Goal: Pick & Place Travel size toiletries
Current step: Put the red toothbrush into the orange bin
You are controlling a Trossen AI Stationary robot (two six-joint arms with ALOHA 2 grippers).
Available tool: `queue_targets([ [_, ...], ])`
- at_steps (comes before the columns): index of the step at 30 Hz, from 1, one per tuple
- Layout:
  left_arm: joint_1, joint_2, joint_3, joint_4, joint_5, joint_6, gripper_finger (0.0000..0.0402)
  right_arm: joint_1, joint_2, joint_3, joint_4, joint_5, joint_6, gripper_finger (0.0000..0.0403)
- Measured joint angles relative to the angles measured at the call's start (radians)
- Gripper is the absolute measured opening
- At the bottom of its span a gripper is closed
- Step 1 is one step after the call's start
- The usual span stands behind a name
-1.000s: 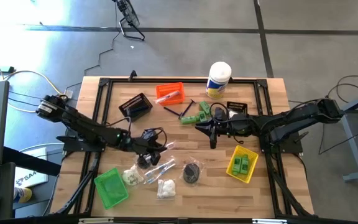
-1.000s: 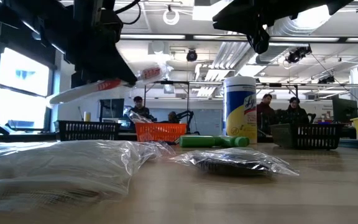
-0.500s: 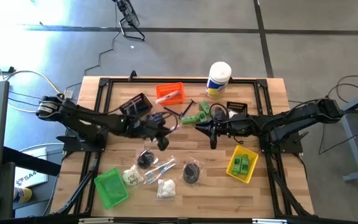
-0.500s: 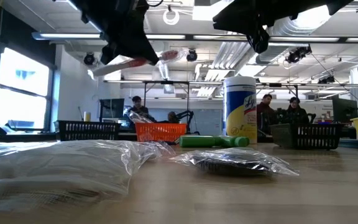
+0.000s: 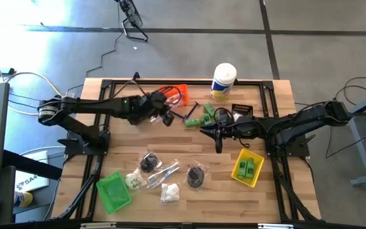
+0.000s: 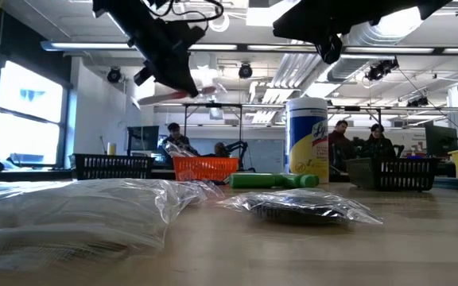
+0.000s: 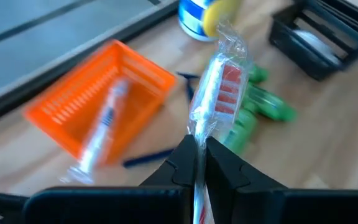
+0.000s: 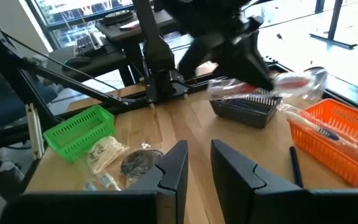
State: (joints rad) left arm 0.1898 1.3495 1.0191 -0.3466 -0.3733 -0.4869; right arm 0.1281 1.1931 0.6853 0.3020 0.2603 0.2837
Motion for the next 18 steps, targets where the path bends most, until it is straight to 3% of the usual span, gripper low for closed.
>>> queue_targets([
  [7,0.110,0.026,0.044,-0.003,0.005,0.145,0.0014,-0.031,0.000,0.000,0.001,0.002,-0.014,0.0062],
  [18,0.298,0.199,0.153,-0.031,0.148,0.300,0.0014,-0.070,0.000,0.000,0.001,0.002,0.034,0.0062],
])
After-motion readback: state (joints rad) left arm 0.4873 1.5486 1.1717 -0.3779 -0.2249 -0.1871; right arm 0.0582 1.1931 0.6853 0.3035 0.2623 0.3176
